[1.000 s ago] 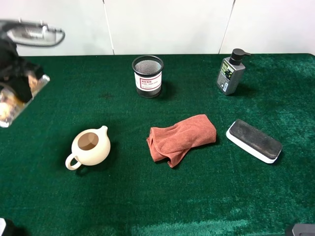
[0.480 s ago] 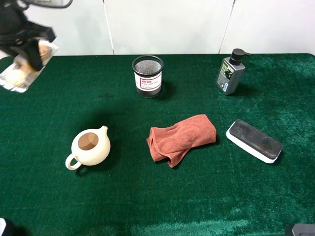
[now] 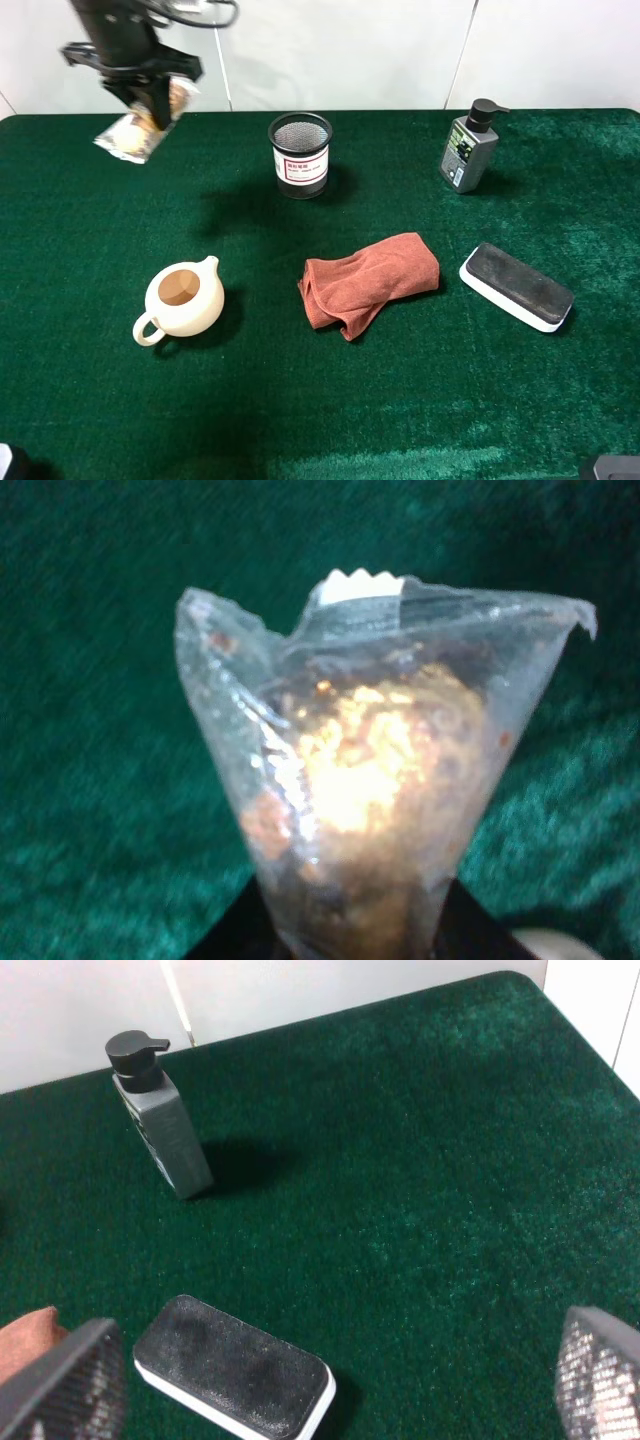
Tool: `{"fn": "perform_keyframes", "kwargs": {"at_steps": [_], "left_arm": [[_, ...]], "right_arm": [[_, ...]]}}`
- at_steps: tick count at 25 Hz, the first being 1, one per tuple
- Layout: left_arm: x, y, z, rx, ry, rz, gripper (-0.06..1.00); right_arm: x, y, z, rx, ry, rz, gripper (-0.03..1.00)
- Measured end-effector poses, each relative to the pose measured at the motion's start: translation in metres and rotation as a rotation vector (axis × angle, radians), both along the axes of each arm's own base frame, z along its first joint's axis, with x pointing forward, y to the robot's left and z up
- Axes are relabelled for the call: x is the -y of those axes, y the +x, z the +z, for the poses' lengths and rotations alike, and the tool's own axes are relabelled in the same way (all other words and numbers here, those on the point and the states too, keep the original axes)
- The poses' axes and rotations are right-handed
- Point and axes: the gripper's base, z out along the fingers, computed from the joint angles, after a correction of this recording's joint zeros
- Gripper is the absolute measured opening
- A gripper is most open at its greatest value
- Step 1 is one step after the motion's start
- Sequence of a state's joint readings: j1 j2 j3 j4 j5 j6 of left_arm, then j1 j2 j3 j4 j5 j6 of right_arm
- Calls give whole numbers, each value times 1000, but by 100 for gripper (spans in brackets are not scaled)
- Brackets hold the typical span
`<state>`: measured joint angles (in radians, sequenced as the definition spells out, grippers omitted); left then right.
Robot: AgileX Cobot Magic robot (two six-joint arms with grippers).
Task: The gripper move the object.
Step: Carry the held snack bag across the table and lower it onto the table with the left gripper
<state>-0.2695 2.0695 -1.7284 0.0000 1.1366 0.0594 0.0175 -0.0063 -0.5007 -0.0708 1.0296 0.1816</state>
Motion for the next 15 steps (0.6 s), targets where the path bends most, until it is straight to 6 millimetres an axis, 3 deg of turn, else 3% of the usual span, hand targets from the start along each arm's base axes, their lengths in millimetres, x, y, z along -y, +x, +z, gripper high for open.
{"fn": "perform_keyframes", "kwargs": {"at_steps": [7, 15], "left_arm": [[40, 22, -38, -4, 37, -83, 19], [60, 32, -67, 41, 47, -106, 19]], "right_arm": [[0, 0, 0, 0, 0, 0, 65], [0, 0, 0, 0, 0, 0, 65]]}}
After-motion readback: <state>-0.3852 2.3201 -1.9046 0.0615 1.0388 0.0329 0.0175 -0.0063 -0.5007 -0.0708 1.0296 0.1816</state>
